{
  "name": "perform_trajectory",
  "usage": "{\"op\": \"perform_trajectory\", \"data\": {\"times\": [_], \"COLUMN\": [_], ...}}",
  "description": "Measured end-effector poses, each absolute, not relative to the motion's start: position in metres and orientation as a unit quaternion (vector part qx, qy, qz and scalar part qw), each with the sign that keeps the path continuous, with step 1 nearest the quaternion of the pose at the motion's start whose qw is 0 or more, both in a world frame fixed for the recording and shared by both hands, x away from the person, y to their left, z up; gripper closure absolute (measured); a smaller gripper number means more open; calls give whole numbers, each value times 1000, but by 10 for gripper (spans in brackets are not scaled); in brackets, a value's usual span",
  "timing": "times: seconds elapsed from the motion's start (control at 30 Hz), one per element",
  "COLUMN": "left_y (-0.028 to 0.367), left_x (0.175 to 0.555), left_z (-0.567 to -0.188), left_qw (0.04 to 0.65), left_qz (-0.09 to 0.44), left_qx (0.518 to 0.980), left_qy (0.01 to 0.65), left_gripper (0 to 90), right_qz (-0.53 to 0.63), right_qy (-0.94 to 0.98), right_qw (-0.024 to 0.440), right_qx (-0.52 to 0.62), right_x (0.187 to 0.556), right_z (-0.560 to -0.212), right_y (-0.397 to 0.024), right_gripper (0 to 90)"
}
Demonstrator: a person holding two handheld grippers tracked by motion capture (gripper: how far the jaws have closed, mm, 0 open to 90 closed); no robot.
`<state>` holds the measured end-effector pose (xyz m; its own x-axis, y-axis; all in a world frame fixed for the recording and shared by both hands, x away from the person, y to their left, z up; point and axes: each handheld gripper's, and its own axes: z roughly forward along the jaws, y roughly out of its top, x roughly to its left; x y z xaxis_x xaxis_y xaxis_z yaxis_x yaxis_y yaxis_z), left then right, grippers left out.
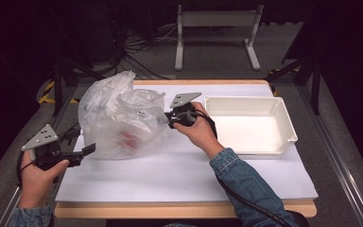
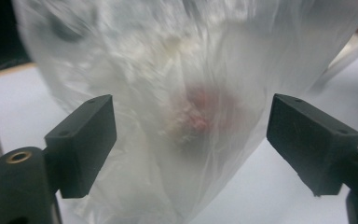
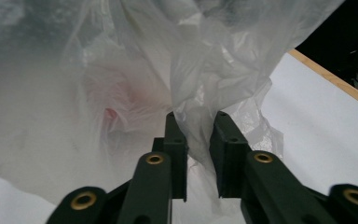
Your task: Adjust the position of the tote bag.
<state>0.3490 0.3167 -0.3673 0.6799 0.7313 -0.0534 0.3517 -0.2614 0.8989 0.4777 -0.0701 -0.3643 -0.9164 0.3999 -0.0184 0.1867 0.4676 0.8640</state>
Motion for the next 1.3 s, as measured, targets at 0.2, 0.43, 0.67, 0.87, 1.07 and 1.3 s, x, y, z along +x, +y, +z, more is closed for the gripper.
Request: {"op": "perform_trajectory", "data": {"times": [0.2, 0.43, 0.67, 0.87, 1.07, 1.3], "left_y": [308, 314, 318, 319, 322, 326], "left_x": [352, 344, 338, 337, 338, 336], "left_z": [-374, -362, -355, -353, -353, -349], "left_qw": [468, 494, 504, 516, 534, 551], "left_qz": [179, 175, 187, 189, 181, 171], "left_qx": [797, 788, 781, 773, 766, 760], "left_qy": [337, 323, 318, 317, 308, 298], "left_gripper": [711, 900, 900, 900, 900, 900], "right_qz": [485, 483, 486, 492, 509, 537], "right_qy": [850, 852, 851, 847, 835, 819], "right_qw": [106, 81, 59, 37, 10, -22], "right_qx": [175, 186, 191, 199, 207, 202], "right_x": [476, 469, 447, 421, 407, 391], "right_z": [-364, -362, -352, -344, -340, -330], "right_y": [-69, -75, -87, -100, -109, -114], "right_gripper": [870, 896, 898, 899, 900, 900]}}
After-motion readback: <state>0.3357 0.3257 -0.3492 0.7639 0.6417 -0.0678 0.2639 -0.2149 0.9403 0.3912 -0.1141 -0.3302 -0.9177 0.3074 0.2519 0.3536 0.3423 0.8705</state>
